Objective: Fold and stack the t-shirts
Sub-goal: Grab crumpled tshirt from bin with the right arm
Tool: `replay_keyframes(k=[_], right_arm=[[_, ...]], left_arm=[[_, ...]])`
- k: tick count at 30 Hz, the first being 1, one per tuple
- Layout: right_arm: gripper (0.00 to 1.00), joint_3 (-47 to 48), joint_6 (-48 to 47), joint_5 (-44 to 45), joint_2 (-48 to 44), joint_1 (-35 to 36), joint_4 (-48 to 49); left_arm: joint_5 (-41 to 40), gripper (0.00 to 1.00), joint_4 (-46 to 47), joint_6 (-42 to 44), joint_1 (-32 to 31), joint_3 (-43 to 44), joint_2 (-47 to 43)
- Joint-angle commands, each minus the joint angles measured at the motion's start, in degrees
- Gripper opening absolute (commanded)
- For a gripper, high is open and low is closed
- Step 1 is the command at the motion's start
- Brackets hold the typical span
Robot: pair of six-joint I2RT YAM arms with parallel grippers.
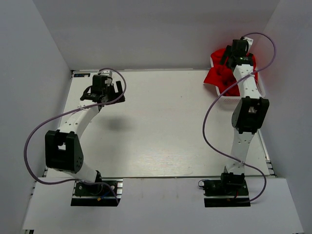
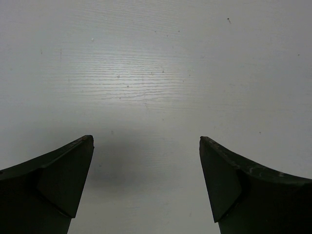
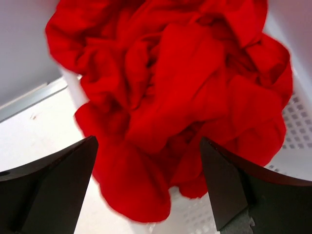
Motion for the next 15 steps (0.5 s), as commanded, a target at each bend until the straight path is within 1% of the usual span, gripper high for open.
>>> replay_keyframes(k=[1,5,8,11,13,14,15], right_arm=[[0.90,1.1,-1.9,-0.7,0.6,-1.9,8.1],[0.90,2.9,-1.9,-2.1,4.1,-2.8,9.2],[0.90,2.7,-1.3,-3.6,5.5,-3.7,10.1],[0.84,2.8,-1.1,-6.7,6.8,-4.5,11.6],[0.75,2.8,-1.0,-8.4,7.6,-4.8,13.1],[0.59,2.7,-0.9,-10.7,8.0,-5.0,13.8],[0.44,2.7,-0.3,-10.7,8.2,-5.0,14.2]], left_arm=[[1.9,1.00,-0.7,0.8,0.3,3.9,2.7],[3.0,1.00,-0.7,0.8,0.3,5.2,6.1],[3.0,1.00,-0.7,0.8,0.3,6.4,7.0],[3.0,1.00,-1.2,0.8,0.3,7.0,8.3],[3.0,1.00,-1.2,1.3,0.3,7.0,8.3],[3.0,1.00,-1.2,1.3,0.3,7.6,8.3],[3.0,1.00,-1.2,1.3,0.3,7.6,8.8]])
